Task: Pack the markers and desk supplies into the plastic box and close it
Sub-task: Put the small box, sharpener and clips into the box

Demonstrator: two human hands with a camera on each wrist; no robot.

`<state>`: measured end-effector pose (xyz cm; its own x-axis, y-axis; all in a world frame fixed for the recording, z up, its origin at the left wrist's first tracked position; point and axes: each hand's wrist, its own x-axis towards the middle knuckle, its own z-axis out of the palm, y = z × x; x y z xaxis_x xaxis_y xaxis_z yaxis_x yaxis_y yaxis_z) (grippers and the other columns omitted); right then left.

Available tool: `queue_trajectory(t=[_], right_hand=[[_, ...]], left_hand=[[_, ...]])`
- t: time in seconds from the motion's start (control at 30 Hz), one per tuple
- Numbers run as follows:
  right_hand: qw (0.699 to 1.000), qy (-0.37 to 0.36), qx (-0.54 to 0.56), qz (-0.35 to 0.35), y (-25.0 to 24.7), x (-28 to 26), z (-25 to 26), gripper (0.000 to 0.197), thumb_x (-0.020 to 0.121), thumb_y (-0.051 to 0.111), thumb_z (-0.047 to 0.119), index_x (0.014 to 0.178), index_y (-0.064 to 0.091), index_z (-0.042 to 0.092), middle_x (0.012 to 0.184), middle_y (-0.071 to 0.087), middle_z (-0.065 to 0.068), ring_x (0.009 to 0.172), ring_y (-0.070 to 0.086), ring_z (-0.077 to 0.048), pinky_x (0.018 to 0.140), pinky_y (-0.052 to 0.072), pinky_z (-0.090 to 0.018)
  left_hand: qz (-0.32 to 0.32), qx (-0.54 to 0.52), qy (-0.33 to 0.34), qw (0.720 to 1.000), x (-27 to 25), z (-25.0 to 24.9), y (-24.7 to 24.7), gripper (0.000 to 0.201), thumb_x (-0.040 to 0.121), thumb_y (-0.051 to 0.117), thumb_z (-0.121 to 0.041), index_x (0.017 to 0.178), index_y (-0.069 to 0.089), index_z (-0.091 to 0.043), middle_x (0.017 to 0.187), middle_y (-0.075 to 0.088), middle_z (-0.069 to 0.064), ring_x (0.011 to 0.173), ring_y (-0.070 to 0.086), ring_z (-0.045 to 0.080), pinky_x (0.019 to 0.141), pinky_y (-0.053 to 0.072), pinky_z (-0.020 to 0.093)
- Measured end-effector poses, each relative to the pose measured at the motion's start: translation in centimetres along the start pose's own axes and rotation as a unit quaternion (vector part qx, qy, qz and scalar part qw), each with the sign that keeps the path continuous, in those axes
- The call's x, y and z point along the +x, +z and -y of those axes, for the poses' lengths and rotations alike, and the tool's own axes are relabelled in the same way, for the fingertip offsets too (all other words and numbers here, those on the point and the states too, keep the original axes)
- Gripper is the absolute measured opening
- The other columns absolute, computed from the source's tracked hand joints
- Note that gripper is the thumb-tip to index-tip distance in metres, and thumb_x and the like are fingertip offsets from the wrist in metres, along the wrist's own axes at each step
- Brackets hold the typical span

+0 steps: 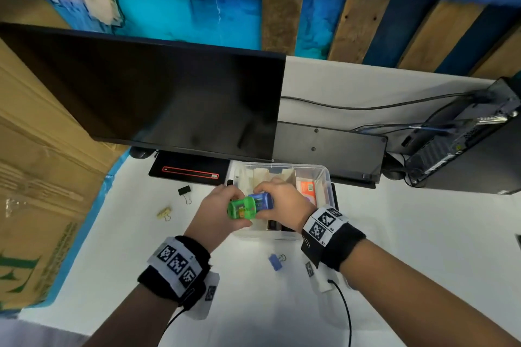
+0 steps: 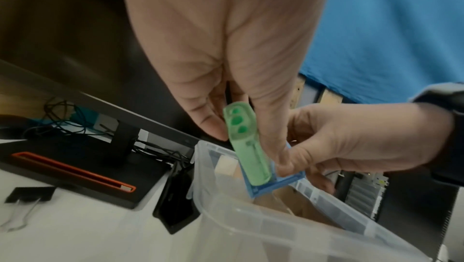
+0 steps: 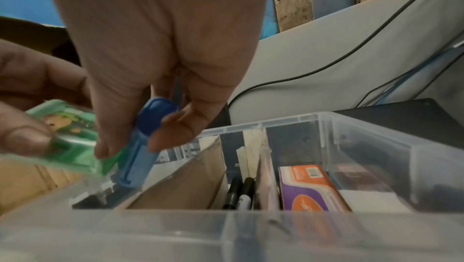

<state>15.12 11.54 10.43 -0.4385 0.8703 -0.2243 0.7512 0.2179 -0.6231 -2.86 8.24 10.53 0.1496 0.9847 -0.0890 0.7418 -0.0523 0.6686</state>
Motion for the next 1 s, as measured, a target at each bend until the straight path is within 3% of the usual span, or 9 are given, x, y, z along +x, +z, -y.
queue_trajectory(t=[0.13, 0.2, 0.27, 0.37, 0.47, 0.57, 0.67, 0.87, 1.0], right_hand=[[1.000, 0.019, 0.012, 0.003, 0.3, -0.1, -0.5, 0.060, 0.071, 0.079, 0.031, 0.124, 0.055, 0.019, 0.114, 0.051, -0.006, 0.103, 0.052, -0.018, 0.092, 0.046, -0.030], [0.999, -0.002, 0.039, -0.024, 0.0, -0.7, -0.6, 0.047, 0.072, 0.078, 0.032, 0.113, 0.059, 0.019, 0.104, 0.053, -0.002, 0.090, 0.053, -0.011, 0.082, 0.048, -0.027], [0.995, -0.029, 0.081, -0.041, -0.3, -1.9, -0.5, 0.030, 0.074, 0.078, 0.030, 0.096, 0.060, 0.019, 0.088, 0.057, 0.001, 0.068, 0.050, -0.003, 0.067, 0.046, -0.021], [0.991, -0.042, 0.123, -0.017, 0.2, -4.4, -0.4, 0.022, 0.077, 0.076, 0.032, 0.080, 0.061, 0.016, 0.068, 0.059, 0.006, 0.057, 0.053, -0.006, 0.058, 0.049, -0.023], [0.994, -0.042, 0.084, 0.059, 2.5, -6.9, -1.1, 0.022, 0.078, 0.072, 0.041, 0.075, 0.064, 0.020, 0.068, 0.062, 0.010, 0.059, 0.056, -0.003, 0.060, 0.048, -0.017], [0.993, 0.004, 0.004, 0.117, 5.5, -8.8, -3.1, 0.026, 0.079, 0.068, 0.045, 0.094, 0.063, 0.024, 0.098, 0.067, 0.007, 0.079, 0.060, -0.006, 0.075, 0.050, -0.024], [0.984, 0.088, -0.046, 0.149, 7.9, -9.5, -4.6, 0.045, 0.080, 0.067, 0.039, 0.121, 0.051, 0.029, 0.129, 0.048, 0.003, 0.094, 0.057, -0.017, 0.086, 0.048, -0.030], [0.970, 0.208, -0.057, 0.110, 11.3, -8.1, -5.3, 0.066, 0.081, 0.066, 0.038, 0.139, 0.037, 0.031, 0.139, 0.030, -0.004, 0.110, 0.055, -0.031, 0.094, 0.043, -0.033], [0.969, 0.232, -0.021, 0.079, 12.6, -7.4, -5.2, 0.059, 0.081, 0.068, 0.036, 0.134, 0.043, 0.029, 0.129, 0.035, -0.004, 0.094, 0.052, -0.025, 0.093, 0.045, -0.034]], left_hand=[[0.007, -0.011, 0.015, 1.000, 0.3, 0.8, 0.5, 0.065, 0.057, 0.086, -0.037, 0.113, 0.065, -0.011, 0.110, 0.054, 0.002, 0.098, 0.057, 0.015, 0.088, 0.049, 0.025], [-0.004, -0.006, 0.038, 0.999, 0.4, 1.3, 0.2, 0.065, 0.060, 0.081, -0.046, 0.114, 0.065, -0.014, 0.111, 0.056, -0.001, 0.101, 0.055, 0.011, 0.092, 0.045, 0.024], [-0.032, -0.012, 0.053, 0.998, 0.3, 2.1, -0.3, 0.053, 0.065, 0.075, -0.050, 0.107, 0.068, -0.018, 0.106, 0.057, -0.004, 0.097, 0.055, 0.007, 0.088, 0.043, 0.020], [-0.089, -0.011, 0.018, 0.996, -0.3, 4.2, -1.2, 0.025, 0.075, 0.072, -0.036, 0.095, 0.067, -0.020, 0.099, 0.057, -0.004, 0.090, 0.056, 0.013, 0.080, 0.045, 0.027], [-0.122, 0.018, -0.059, 0.991, -1.1, 8.8, -2.1, 0.023, 0.077, 0.071, -0.019, 0.098, 0.063, -0.014, 0.104, 0.058, 0.008, 0.093, 0.058, 0.027, 0.092, 0.047, 0.046], [-0.090, 0.043, -0.177, 0.979, -1.6, 13.3, -3.0, 0.043, 0.075, 0.071, -0.017, 0.115, 0.056, -0.013, 0.122, 0.049, 0.019, 0.113, 0.049, 0.038, 0.106, 0.035, 0.048], [-0.030, 0.057, -0.241, 0.968, -1.6, 16.4, -3.6, 0.057, 0.077, 0.070, -0.023, 0.129, 0.047, -0.020, 0.141, 0.035, 0.017, 0.129, 0.036, 0.039, 0.108, 0.033, 0.048], [0.087, 0.112, -0.209, 0.968, 0.0, 19.7, -3.0, 0.064, 0.082, 0.064, -0.021, 0.141, 0.038, -0.023, 0.157, 0.018, 0.011, 0.142, 0.024, 0.033, 0.117, 0.024, 0.044], [0.133, 0.133, -0.162, 0.969, 0.7, 20.1, -2.4, 0.056, 0.083, 0.062, -0.015, 0.136, 0.046, -0.016, 0.155, 0.027, 0.012, 0.140, 0.033, 0.026, 0.115, 0.019, 0.034]])
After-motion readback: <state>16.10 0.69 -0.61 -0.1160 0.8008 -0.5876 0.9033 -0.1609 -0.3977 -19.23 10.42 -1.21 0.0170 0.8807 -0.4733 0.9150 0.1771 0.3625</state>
